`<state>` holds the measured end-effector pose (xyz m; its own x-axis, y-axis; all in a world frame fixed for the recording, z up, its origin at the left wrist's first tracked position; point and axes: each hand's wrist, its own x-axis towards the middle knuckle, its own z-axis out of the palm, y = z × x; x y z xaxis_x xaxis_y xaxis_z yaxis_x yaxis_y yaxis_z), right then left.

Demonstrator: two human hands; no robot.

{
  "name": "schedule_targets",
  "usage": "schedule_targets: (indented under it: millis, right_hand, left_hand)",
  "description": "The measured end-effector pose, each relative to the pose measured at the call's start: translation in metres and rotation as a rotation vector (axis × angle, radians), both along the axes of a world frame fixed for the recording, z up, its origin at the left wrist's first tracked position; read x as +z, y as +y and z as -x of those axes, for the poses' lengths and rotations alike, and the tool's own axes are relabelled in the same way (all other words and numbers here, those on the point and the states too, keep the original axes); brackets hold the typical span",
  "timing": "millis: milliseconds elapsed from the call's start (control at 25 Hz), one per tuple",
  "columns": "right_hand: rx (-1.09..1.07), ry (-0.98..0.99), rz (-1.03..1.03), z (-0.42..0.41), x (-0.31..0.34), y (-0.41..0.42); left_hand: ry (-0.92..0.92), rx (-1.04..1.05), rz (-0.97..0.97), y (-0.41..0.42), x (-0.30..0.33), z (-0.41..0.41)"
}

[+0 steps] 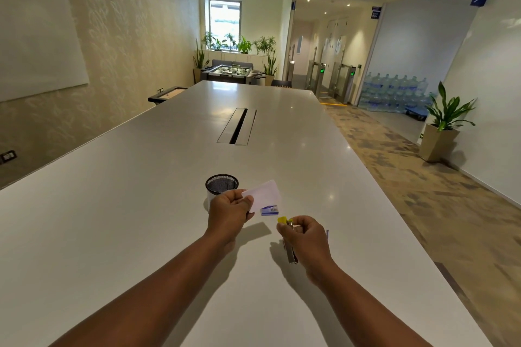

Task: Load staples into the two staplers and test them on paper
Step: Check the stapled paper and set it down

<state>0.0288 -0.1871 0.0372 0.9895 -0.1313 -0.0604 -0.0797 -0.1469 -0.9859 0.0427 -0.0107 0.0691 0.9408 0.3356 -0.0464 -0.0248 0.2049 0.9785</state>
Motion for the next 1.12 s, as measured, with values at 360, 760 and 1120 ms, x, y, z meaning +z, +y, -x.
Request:
schedule_targets:
  millis: [360, 760, 1120]
  right_hand:
    - [-0.05, -0.106, 0.852, -0.031, -0.025, 0.007]
    - [0.014, -0.03, 0.849, -0.055, -0.046, 0.009]
    - [0.013, -0.217, 0.781, -0.036, -0.018, 0.002]
  left_hand:
    - [0.051, -0.037, -0.035, 0.007, -0.021, -0.01]
    - [0.09, -0.079, -0.036, 0.009, -0.033, -0.021]
    - [0.044, -0.115, -0.058, 0.003, -0.011, -0.012]
